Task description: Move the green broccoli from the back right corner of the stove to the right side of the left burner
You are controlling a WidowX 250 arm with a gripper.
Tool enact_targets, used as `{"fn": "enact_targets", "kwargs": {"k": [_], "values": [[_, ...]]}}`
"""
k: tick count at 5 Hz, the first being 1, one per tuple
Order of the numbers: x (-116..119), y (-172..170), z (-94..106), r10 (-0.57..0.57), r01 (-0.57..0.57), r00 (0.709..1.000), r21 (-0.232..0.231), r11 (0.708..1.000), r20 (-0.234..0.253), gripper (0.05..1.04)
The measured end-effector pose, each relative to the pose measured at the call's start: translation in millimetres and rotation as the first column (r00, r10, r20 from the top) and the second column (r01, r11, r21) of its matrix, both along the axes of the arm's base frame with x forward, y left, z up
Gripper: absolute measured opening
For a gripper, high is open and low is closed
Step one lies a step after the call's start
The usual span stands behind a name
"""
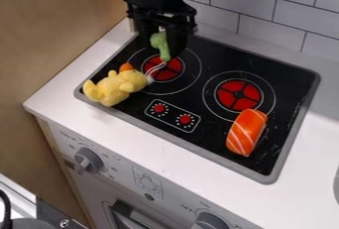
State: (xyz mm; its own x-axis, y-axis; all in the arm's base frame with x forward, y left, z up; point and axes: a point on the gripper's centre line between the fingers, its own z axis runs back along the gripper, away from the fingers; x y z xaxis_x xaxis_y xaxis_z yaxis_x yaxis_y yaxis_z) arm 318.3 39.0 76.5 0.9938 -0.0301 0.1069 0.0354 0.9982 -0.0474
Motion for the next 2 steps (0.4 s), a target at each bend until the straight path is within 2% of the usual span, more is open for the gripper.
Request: {"fn": "enact_targets", "kwargs": {"k": [2], "values": [[4.5,-13.1,-20.3,-0.005,0.005,1.000,0.001,1.000,-0.029,0.605]]}}
